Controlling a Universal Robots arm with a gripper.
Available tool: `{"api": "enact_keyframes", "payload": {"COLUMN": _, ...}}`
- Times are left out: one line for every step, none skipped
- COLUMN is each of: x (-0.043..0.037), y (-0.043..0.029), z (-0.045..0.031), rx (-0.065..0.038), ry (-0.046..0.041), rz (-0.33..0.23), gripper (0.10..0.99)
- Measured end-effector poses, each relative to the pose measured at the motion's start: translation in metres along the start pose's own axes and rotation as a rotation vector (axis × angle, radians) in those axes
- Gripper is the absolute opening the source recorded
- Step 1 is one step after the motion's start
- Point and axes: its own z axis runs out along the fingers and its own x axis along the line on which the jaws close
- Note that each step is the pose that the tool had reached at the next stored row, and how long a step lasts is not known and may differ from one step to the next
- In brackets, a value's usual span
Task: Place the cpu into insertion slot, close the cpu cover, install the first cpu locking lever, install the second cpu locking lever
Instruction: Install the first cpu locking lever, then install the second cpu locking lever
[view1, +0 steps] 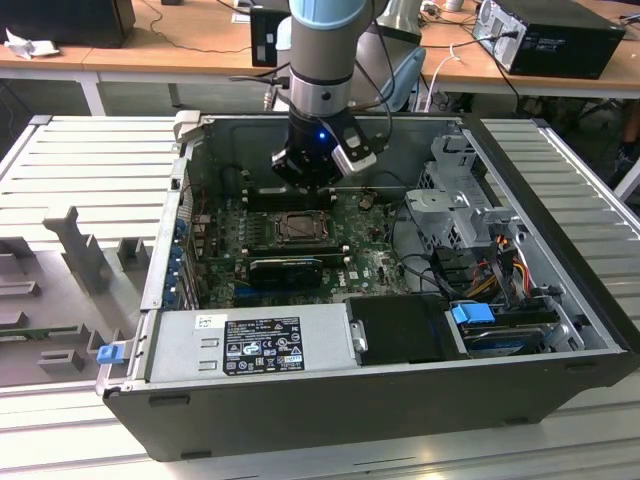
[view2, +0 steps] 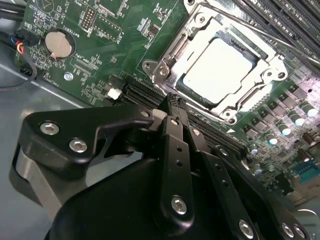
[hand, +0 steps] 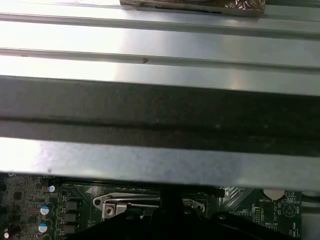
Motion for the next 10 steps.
{"api": "enact_keyframes", "payload": {"x": 0.0, "y": -0.0006, "z": 0.0, "rx": 0.0, "ry": -0.0001, "rz": 0.0, "gripper": 0.106}}
{"api": "enact_keyframes", "payload": {"x": 0.0001, "y": -0.001, "z": -0.0001, "rx": 0.0, "ry": 0.0, "rz": 0.0, "gripper": 0.106}}
{"api": "enact_keyframes", "payload": {"x": 0.0001, "y": -0.0015, "z": -0.0001, "rx": 0.0, "ry": 0.0, "rz": 0.0, "gripper": 0.106}}
{"api": "enact_keyframes", "payload": {"x": 0.0001, "y": -0.0022, "z": -0.0002, "rx": 0.0, "ry": 0.0, "rz": 0.0, "gripper": 0.106}}
{"api": "enact_keyframes", "payload": {"x": 0.0001, "y": -0.0026, "z": -0.0002, "rx": 0.0, "ry": 0.0, "rz": 0.0, "gripper": 0.106}}
{"api": "enact_keyframes", "payload": {"x": 0.0001, "y": -0.003, "z": -0.0003, "rx": 0.0, "ry": 0.0001, "rz": 0.0, "gripper": 0.106}}
{"api": "enact_keyframes", "payload": {"x": 0.0002, "y": -0.0038, "z": -0.0003, "rx": 0.0, "ry": 0.0001, "rz": 0.0, "gripper": 0.106}}
{"api": "enact_keyframes", "payload": {"x": 0.0003, "y": -0.0063, "z": -0.0005, "rx": 0.0, "ry": 0.0, "rz": 0.0, "gripper": 0.106}}
{"api": "enact_keyframes", "payload": {"x": 0.0004, "y": -0.0091, "z": -0.0007, "rx": 0.0, "ry": 0.0, "rz": 0.0, "gripper": 0.106}}
{"api": "enact_keyframes", "payload": {"x": 0.0004, "y": -0.0105, "z": -0.0008, "rx": -0.001, "ry": 0.0, "rz": 0.0, "gripper": 0.106}}
